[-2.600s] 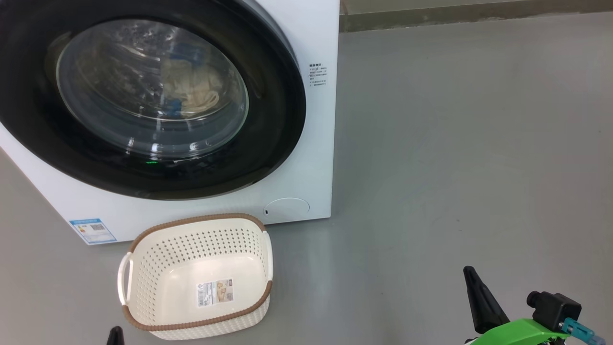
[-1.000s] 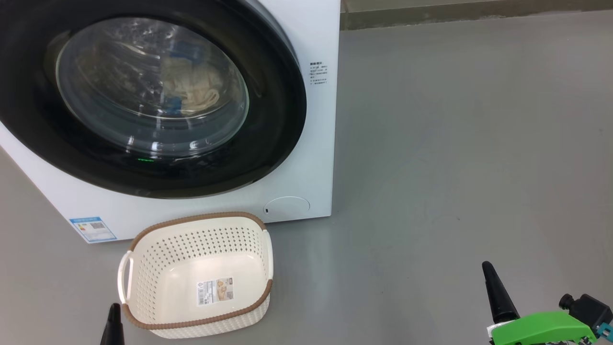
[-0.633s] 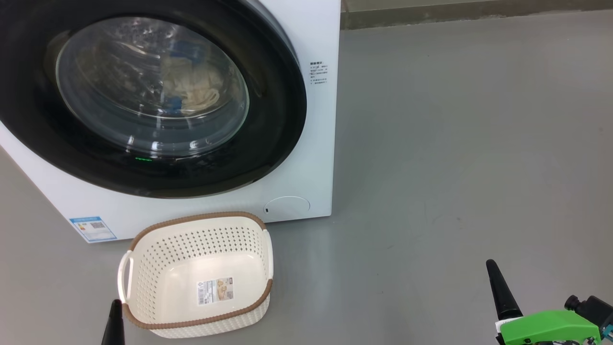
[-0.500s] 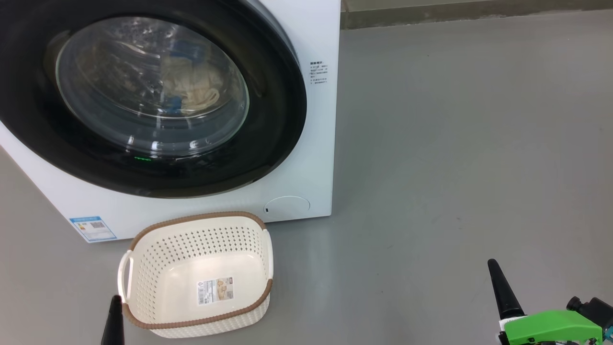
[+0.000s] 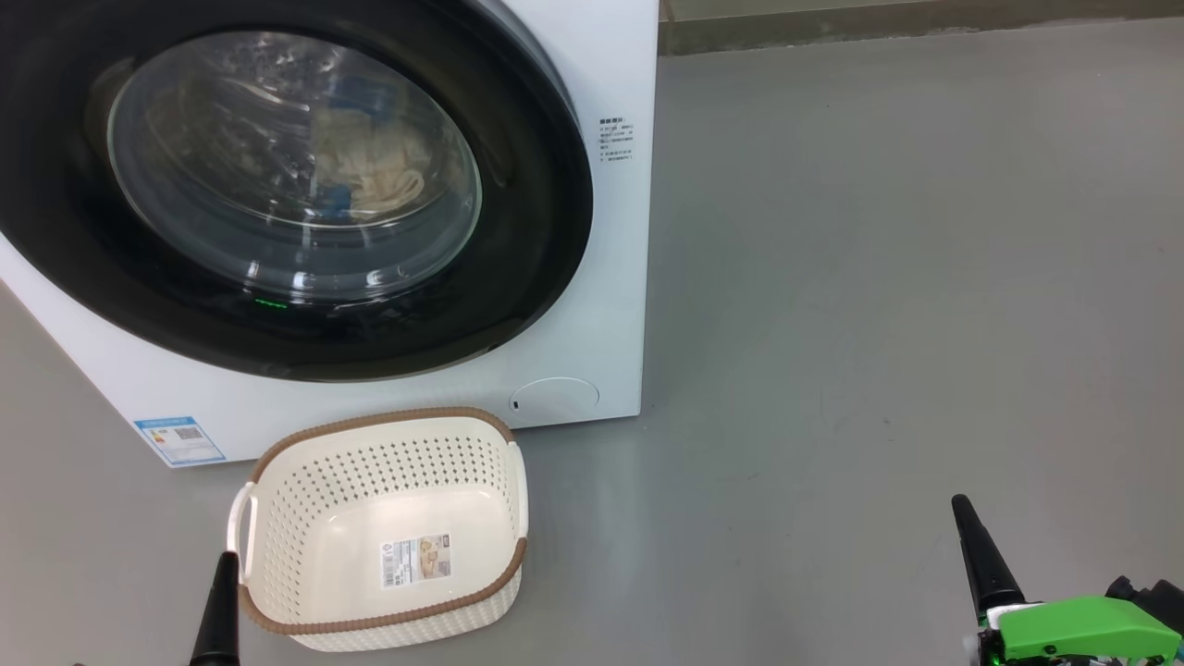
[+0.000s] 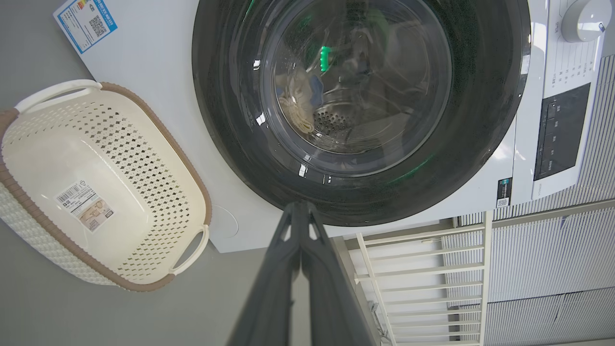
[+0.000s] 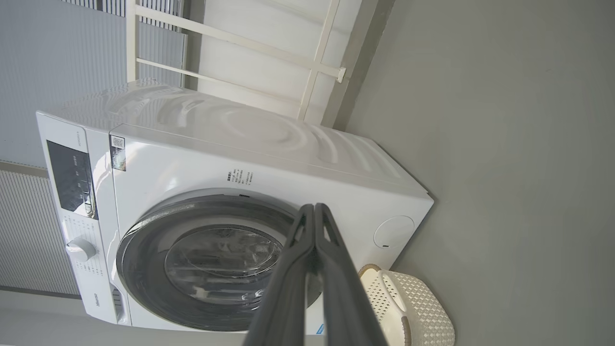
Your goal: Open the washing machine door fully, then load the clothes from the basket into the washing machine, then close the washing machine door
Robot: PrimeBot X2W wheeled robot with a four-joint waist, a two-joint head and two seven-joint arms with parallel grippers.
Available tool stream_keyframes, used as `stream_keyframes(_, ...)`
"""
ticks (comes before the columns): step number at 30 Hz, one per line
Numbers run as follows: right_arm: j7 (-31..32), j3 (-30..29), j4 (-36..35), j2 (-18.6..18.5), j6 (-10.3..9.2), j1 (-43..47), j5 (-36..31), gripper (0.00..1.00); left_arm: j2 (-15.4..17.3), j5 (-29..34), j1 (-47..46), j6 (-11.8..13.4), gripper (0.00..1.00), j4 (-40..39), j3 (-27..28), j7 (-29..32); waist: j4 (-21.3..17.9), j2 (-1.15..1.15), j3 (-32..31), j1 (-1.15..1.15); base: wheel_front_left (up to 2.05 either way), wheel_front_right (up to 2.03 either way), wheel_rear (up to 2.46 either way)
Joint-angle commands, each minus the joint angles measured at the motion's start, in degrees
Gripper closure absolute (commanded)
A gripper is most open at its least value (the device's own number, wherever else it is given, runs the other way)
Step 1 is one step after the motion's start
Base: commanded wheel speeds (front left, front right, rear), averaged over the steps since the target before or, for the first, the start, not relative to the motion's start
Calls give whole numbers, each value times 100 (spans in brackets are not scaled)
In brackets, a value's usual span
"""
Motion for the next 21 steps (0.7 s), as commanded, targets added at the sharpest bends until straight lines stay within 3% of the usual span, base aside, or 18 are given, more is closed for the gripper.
stream_keyframes(1, 61, 73, -184, -36, -5, -288, 290, 100, 121, -242, -301, -66, 100, -91, 168, 83, 1, 0, 1, 0, 0, 0, 0)
stream_keyframes(21, 386, -48, -245, -33, -7, -339, 1438, 100, 145, -1462, -574, -106, 100, 36, 203, 397, 5, 0, 12, 0, 0, 0, 0)
